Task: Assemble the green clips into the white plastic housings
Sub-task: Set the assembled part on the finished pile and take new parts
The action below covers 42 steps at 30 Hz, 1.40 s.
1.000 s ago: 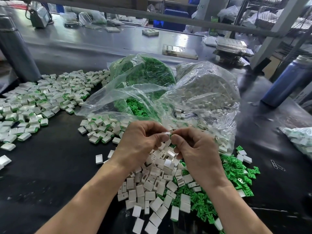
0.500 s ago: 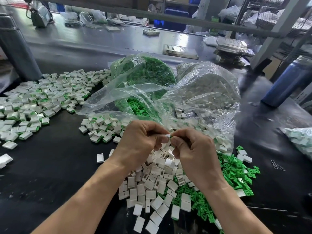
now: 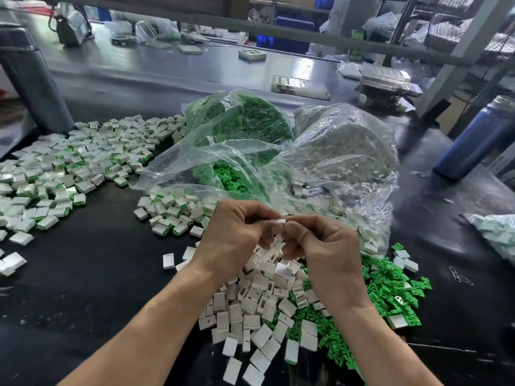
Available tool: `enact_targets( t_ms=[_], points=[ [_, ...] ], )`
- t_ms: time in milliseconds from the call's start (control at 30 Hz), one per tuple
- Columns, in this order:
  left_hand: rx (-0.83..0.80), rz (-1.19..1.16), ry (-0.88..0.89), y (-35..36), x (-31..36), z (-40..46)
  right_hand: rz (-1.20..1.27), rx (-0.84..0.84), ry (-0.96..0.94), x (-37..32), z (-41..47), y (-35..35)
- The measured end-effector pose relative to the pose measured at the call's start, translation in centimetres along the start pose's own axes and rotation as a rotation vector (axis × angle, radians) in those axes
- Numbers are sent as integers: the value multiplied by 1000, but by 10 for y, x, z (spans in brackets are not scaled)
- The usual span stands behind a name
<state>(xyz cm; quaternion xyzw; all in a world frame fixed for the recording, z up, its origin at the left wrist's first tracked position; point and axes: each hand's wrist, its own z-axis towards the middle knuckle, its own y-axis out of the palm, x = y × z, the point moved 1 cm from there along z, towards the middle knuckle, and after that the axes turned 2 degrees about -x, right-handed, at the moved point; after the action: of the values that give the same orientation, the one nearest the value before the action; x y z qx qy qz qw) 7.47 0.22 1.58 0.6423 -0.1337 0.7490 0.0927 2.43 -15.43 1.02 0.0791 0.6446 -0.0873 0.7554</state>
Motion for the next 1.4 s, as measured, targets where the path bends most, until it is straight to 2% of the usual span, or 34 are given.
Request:
enact_targets(
  t_ms=[167, 333, 533, 667, 867, 1000, 1400],
  points=[
    [30, -63, -40, 7, -2, -1, 28, 18, -3, 1, -1, -4],
    [0, -31, 23, 6, 2, 0, 128, 30, 0, -4, -1, -3],
    [-41, 14, 79, 15, 7, -3, 74, -36, 108, -8, -1, 3],
    [-105, -4, 91, 26, 8, -7, 109, -13, 178, -11, -2, 7],
    [-107, 92, 150, 30, 12, -11, 118, -57, 108, -10, -4, 10],
    [-90, 86, 164, 32, 14, -12, 157, -25, 149, -3, 0, 9],
    [-103, -10, 73, 32, 14, -12, 62, 4, 69, -1, 4, 13]
  ],
)
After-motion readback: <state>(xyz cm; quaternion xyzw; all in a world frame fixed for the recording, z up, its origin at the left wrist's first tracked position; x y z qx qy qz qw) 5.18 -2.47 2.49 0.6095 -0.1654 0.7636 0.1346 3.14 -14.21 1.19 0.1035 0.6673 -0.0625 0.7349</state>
